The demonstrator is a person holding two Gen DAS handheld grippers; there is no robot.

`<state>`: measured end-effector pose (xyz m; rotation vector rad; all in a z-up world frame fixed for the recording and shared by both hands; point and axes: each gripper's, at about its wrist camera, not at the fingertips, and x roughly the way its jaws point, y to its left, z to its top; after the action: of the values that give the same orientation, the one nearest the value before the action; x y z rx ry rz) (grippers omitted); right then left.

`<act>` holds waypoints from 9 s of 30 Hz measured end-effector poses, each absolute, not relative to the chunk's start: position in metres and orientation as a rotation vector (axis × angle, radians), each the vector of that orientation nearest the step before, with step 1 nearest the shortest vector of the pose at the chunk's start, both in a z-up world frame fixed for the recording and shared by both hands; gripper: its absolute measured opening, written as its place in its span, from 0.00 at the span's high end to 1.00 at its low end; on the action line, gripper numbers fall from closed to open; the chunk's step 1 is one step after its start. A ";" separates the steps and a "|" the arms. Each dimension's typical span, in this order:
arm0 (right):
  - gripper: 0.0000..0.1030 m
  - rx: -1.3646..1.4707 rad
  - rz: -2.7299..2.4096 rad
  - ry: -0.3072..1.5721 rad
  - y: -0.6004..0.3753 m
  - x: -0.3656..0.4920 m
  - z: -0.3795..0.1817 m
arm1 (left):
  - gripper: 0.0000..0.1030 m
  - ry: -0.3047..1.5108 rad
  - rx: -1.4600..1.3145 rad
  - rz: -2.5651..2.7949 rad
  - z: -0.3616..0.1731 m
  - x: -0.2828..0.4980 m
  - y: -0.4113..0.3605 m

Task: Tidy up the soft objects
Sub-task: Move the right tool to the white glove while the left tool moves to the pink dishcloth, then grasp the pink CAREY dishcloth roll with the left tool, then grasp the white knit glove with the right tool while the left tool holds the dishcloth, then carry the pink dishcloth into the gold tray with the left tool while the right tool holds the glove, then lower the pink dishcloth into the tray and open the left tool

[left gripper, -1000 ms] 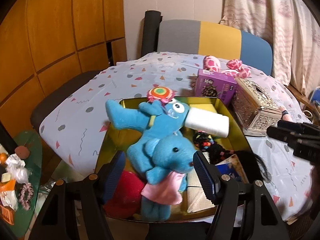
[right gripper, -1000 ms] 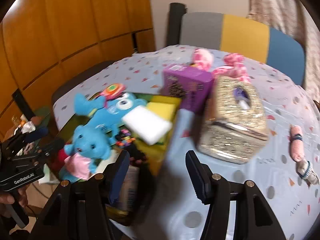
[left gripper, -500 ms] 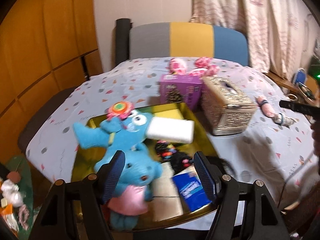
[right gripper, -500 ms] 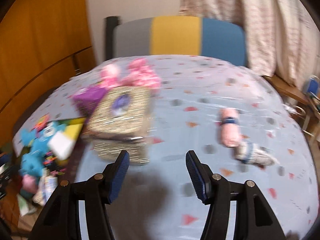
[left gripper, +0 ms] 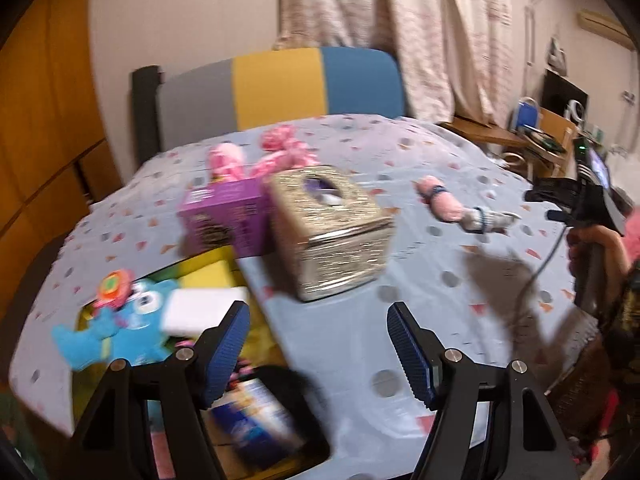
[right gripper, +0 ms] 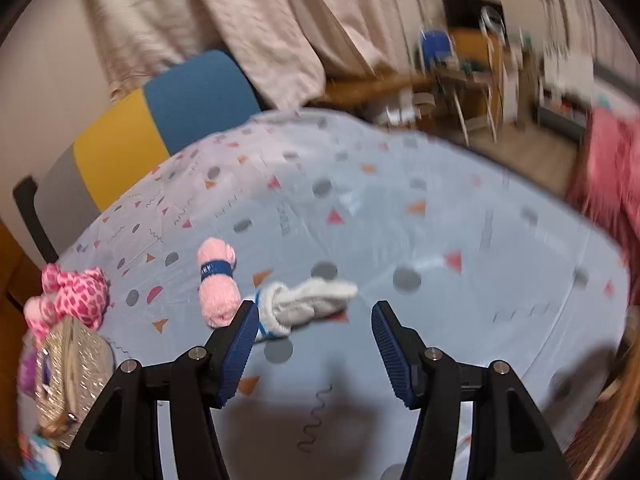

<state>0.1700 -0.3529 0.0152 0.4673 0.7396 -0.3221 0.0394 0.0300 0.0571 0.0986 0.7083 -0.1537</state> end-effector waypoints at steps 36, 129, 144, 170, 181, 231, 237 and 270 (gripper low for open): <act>0.42 0.783 -0.153 0.735 -0.378 0.163 0.001 | 0.20 0.921 0.002 -0.358 0.002 0.313 -0.199; 0.46 -0.133 0.296 1.183 -0.191 0.225 -0.074 | 0.63 0.903 -0.011 -0.399 -0.071 0.099 -0.052; 0.45 -0.193 0.298 1.122 -0.191 0.205 -0.091 | 0.65 0.861 0.001 -0.365 -0.040 0.079 -0.051; 0.47 -0.342 0.316 1.051 -0.177 0.175 -0.083 | 0.65 0.778 -0.050 -0.322 0.014 0.052 -0.018; 0.48 -0.357 0.317 1.045 -0.178 0.171 -0.080 | 0.65 0.782 -0.139 -0.250 0.025 0.044 0.040; 0.47 -0.447 0.326 1.004 -0.178 0.166 -0.078 | 0.36 0.902 -0.363 0.088 -0.030 0.070 0.172; 0.47 -0.449 0.325 1.004 -0.177 0.166 -0.078 | 0.34 0.852 -0.318 0.126 -0.015 0.058 0.171; 0.49 -0.316 0.261 1.108 -0.186 0.180 -0.082 | 0.33 0.751 -0.236 0.285 0.005 0.003 0.191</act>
<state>0.1801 -0.1864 -0.0824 -0.3161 1.1080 0.2615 0.0034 0.1914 0.0046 -0.2357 0.7513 0.2847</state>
